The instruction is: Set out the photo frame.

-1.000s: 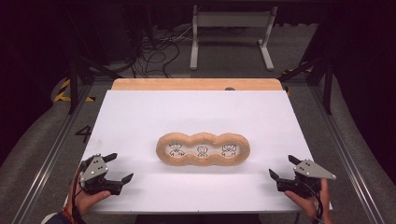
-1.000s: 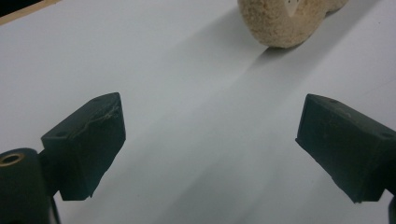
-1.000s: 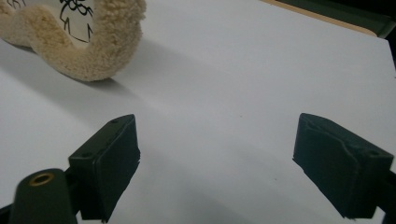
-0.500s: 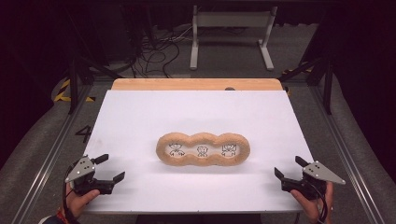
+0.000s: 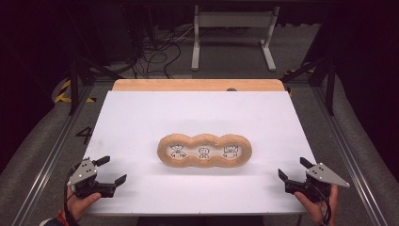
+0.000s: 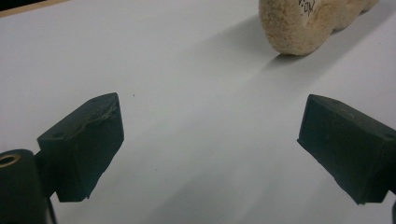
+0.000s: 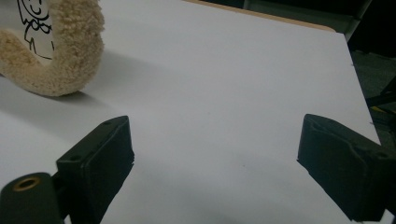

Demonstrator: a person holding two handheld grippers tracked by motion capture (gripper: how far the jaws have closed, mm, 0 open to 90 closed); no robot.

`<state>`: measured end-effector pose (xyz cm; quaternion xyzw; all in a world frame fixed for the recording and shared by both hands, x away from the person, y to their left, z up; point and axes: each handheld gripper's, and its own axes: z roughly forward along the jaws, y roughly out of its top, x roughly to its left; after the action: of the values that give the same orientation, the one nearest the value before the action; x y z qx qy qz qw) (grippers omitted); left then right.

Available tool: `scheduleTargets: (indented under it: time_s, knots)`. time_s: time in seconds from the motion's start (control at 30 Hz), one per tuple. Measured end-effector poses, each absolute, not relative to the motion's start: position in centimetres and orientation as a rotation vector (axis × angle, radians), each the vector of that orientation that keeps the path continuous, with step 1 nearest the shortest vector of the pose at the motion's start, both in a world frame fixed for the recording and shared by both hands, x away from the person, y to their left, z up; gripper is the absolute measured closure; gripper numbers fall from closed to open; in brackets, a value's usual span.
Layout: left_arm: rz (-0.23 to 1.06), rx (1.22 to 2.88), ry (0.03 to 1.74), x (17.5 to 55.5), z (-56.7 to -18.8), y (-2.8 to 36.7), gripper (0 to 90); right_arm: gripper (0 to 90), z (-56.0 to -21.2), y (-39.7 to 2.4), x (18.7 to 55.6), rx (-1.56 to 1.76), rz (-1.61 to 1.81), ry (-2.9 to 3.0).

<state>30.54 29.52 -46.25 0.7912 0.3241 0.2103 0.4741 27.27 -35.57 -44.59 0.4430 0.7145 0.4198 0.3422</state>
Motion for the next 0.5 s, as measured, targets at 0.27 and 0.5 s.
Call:
scheduleTargets:
  time_s: [0.27,0.5]
  knots:
    - [0.510,1.941,0.798,30.79,-46.27,29.26,7.0,11.6,-44.53,-35.57,27.31,1.152,1.071,1.870]
    - [0.508,1.940,0.804,30.92,-46.27,29.15,7.1,11.5,-44.36,-35.51,27.17,1.141,1.057,1.861]
